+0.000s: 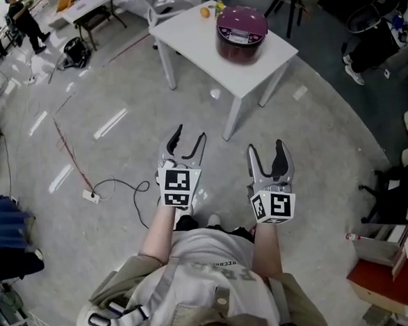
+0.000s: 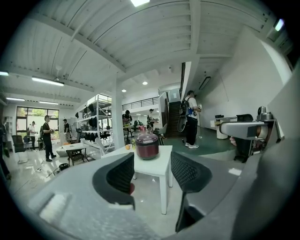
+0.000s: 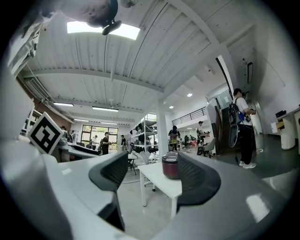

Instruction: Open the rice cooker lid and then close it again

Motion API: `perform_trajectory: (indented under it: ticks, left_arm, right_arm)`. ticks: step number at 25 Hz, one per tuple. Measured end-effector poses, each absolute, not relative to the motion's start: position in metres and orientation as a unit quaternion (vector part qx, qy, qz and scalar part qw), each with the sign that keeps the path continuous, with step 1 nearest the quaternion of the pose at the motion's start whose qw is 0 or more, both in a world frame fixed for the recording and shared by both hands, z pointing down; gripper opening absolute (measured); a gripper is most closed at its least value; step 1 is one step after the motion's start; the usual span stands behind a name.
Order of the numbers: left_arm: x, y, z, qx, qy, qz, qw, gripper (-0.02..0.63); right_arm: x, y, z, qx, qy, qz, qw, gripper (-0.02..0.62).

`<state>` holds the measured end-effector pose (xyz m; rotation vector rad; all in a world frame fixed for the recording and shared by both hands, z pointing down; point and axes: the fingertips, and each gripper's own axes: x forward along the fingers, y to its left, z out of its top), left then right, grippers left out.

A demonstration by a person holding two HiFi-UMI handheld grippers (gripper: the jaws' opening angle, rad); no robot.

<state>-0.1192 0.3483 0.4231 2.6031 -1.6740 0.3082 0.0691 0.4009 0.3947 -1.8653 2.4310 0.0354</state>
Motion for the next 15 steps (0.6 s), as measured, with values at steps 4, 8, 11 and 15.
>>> perform_trajectory:
  ticks: [4,8,11,15]
  left_arm:
    - [-0.106,0.344,0.424,0.832,-0.546,0.102,0.017,0.256]
    - [-0.097,0.343,0.429,0.825,-0.554,0.111,0.019,0.256]
    - [-0.099,0.340,0.431,0.820,-0.559,0.119,0.017,0.256]
    - [-0.107,0.330,0.439,0.817,-0.561,0.130,0.020,0.256]
  right_arm:
    - [0.082,0.395,0.397,-0.601,0.798,0.008,0.038,0.305]
    - [0.093,0.389,0.396,-0.593,0.804,0.006,0.040,0.304]
    - [0.095,0.381,0.398,-0.591,0.806,0.002,0.042,0.305]
    - [0.091,0.371,0.404,-0.590,0.807,-0.007,0.042,0.305]
